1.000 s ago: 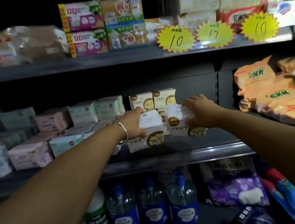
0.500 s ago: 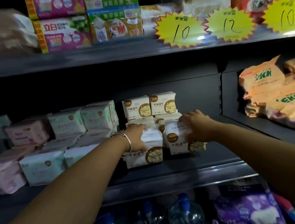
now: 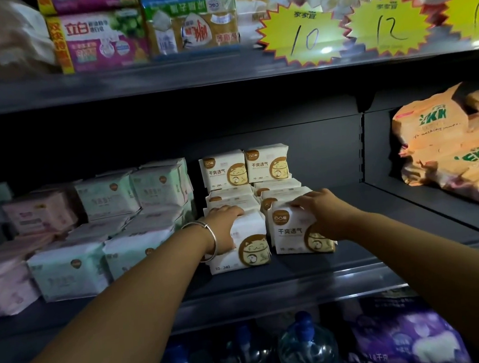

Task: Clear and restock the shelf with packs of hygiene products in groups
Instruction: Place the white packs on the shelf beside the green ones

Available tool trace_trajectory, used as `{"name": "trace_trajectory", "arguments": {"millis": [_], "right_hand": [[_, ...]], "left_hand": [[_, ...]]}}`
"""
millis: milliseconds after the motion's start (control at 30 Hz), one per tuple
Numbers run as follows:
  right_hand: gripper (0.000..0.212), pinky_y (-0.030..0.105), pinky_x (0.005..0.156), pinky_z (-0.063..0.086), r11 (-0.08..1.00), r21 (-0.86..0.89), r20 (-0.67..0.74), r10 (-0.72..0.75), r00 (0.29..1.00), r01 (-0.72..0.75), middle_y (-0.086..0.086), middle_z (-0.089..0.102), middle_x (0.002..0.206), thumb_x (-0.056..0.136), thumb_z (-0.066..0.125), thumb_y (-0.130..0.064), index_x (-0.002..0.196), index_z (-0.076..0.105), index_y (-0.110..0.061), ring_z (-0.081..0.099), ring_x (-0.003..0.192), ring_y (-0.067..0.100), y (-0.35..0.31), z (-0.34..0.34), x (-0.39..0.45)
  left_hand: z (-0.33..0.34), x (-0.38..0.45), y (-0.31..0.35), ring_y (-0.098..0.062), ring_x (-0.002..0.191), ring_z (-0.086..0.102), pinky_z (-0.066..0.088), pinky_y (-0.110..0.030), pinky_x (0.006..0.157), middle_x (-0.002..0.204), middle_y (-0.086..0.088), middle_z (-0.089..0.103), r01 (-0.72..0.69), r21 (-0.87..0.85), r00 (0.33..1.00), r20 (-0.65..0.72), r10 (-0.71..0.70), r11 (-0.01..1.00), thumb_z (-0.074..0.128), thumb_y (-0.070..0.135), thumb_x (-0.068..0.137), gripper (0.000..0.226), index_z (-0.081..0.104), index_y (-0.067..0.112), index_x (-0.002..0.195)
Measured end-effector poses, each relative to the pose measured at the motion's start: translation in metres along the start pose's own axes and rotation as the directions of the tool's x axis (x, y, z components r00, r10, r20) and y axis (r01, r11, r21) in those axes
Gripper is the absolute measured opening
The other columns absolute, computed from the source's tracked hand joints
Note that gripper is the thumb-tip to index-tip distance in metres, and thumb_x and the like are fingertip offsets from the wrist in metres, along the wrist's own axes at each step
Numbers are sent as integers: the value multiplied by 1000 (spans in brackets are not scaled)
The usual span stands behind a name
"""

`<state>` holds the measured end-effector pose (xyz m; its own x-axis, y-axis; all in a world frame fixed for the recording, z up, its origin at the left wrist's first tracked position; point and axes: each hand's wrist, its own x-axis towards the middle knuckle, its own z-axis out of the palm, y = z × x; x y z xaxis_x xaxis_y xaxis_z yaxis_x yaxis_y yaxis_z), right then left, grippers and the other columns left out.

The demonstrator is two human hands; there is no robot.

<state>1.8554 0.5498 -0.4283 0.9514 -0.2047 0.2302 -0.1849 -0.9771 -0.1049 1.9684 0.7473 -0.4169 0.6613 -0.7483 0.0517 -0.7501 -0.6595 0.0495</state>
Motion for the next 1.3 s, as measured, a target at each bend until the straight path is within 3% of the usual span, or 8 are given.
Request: {"name": "trace_trajectory", "arguments": {"millis": [233,400,600,733,867,1067,1167,1300], "right_hand": [[63,42,105,41,999,38,-3,7,1000,-7,2,45,141,86,64,-12,142,38,-27,35,130,24,2,3,-2],[66,54,110,24,998,-30,-42,52,998,-53,-3,21,155,90,56,-12,146,26,-31,11,144,25,-2,-3,-24],[61,35,92,33,996,-88,-214,-31,976,13,0,36,148,82,49,-1,140,41,-18,32,129,27,14,3,-89],[50,48,87,46,993,-68,-268,-109,957,94,17,58,125,72,50,0,121,59,-3,49,106,40,42,27,-145],[41,46,70,53,995,-63,-174,-85,981,75,18,65,92,65,41,-10,95,67,-2,58,80,40,83,63,-202],[42,38,94,39,988,-11,94,158,983,-157,14,58,118,80,66,-20,119,59,-8,51,112,36,136,117,-297],[69,36,99,38,952,-7,275,295,915,-305,10,45,136,77,70,-43,133,44,-12,43,123,33,151,135,-325],[114,49,114,23,913,-2,537,345,770,-407,1,10,158,65,73,-62,151,10,-19,15,142,32,157,152,-333]], "left_hand": [[2,-1,3,-22,135,32,28,-35,113,148,-2,34,3,5,1000,-28,-2,1000,64,9,81,73,28,24,144],[5,-9,18,-19,143,14,13,-44,118,155,2,18,-18,87,996,-90,26,996,57,11,84,74,22,27,146],[23,-43,77,-18,134,24,19,-27,106,144,3,31,-204,33,936,-285,205,978,59,12,82,61,36,23,138],[68,-64,130,-20,130,30,23,-28,98,138,2,35,-305,-7,918,-267,292,952,61,21,84,54,40,23,134],[129,-77,181,-20,130,31,25,-30,101,139,1,35,-336,-78,939,-103,328,939,63,28,85,56,39,23,136],[208,-88,248,-26,132,31,29,-36,105,145,-3,31,-252,-104,951,159,266,962,67,46,80,78,29,20,143],[232,-87,274,-27,134,31,29,-40,106,147,-6,30,-177,-141,958,204,203,974,67,51,78,84,26,17,143],[259,-71,294,-30,135,31,27,-48,110,146,-8,32,-98,-151,959,249,134,984,66,63,71,96,24,17,145]]}}
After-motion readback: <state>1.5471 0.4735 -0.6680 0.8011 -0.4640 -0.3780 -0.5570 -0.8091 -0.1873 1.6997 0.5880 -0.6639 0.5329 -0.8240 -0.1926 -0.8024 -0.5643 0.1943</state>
